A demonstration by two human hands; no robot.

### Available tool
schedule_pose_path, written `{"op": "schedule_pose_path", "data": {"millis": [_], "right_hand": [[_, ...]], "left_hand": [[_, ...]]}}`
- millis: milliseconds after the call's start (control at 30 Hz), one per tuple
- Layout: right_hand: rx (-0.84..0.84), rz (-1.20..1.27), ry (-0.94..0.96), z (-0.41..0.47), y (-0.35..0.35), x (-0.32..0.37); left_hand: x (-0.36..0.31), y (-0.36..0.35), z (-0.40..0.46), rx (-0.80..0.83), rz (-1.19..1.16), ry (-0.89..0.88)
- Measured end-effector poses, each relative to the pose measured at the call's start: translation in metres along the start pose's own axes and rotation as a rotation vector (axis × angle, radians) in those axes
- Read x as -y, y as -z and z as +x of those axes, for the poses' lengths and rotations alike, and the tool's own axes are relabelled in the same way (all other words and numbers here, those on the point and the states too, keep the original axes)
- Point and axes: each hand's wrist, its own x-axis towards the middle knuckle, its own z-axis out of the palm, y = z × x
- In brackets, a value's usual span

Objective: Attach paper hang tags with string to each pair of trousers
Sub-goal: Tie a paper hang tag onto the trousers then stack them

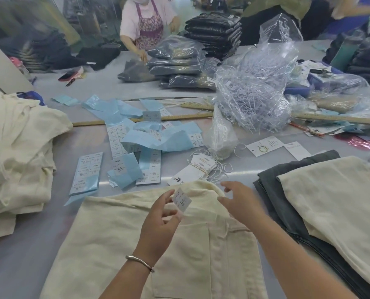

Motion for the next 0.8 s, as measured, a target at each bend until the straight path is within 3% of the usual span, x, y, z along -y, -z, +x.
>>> {"op": "schedule_pose_path", "data": {"millis": [267, 400, 500, 800], "right_hand": [[0.065, -0.258, 0.313, 0.091, -0.043, 0.048], [0.362, -0.621, 0.525, 0.137, -0.059, 0.072], [0.442, -0.835, 0.614, 0.154, -0.064, 0.083], [0.415, -0.824, 0.753, 0.163, -0.062, 0.068]], "left_hand": [[0.019, 0.016, 0.028, -0.223, 0.033, -0.024], [0.025, 0.020, 0.049, -0.236, 0.036, -0.043], [0.031, 0.019, 0.062, -0.200, -0.023, 0.013], [0.048, 0.020, 0.078, -0.254, -0.150, 0.045]]}}
